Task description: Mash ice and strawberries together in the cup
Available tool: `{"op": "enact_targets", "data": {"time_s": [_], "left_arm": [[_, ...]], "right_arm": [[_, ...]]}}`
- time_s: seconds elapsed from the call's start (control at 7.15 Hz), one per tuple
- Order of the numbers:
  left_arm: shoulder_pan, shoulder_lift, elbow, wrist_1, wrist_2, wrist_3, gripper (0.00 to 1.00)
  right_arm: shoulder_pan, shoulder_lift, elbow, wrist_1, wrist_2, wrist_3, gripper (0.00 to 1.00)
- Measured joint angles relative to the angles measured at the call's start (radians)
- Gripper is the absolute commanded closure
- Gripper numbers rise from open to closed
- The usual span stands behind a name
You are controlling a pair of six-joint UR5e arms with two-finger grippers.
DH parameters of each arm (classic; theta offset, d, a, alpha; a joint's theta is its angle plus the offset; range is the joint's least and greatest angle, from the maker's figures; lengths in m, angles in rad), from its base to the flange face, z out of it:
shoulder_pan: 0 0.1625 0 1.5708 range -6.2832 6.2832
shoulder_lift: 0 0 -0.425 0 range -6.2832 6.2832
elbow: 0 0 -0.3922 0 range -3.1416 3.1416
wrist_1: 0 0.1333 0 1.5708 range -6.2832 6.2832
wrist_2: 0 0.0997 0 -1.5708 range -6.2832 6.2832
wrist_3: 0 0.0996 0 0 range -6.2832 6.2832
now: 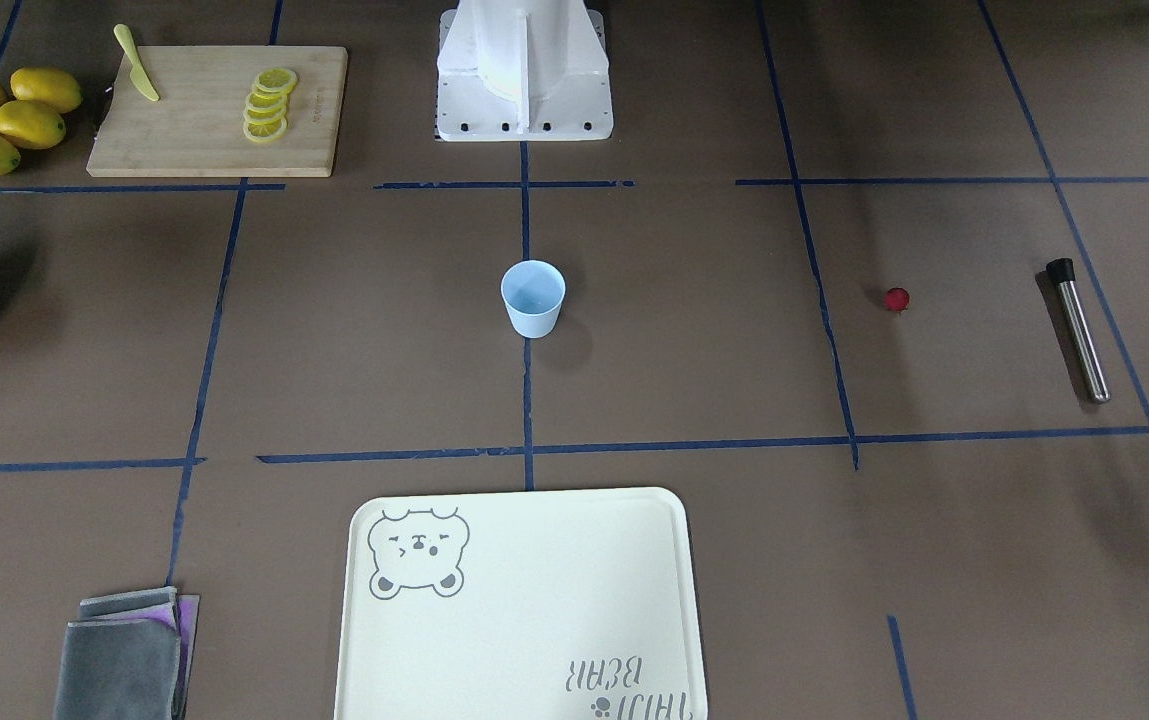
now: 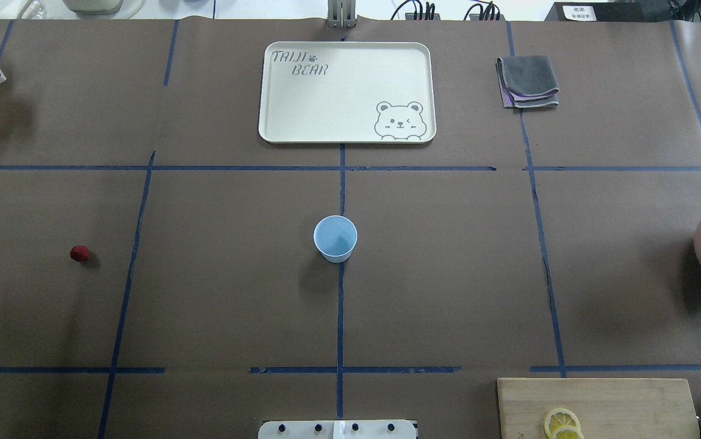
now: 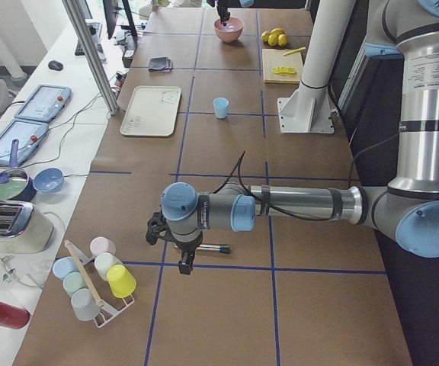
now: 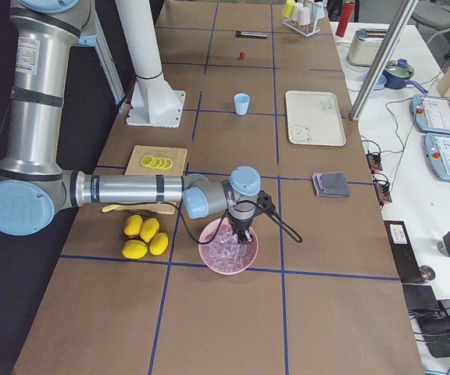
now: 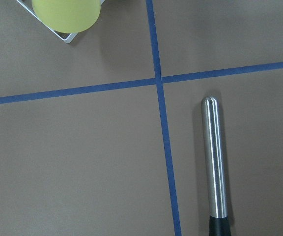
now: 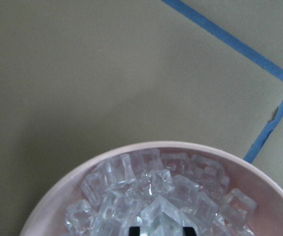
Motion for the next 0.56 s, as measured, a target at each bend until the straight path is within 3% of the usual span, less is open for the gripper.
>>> {"op": "enact_targets", "data": {"time_s": [0.28, 0.56], "left_arm": [[0.000, 0.000, -0.001, 0.000, -0.001, 0.000, 0.00], [0.001, 0.001, 0.002, 0.000, 0.000, 0.002, 0.00]], "right_arm": [[0.031, 0.081, 0.125, -0.196, -0.001, 0.029, 0.99], [-0.003, 0.203, 0.193, -0.313, -0.007, 0.160, 1.00]]}}
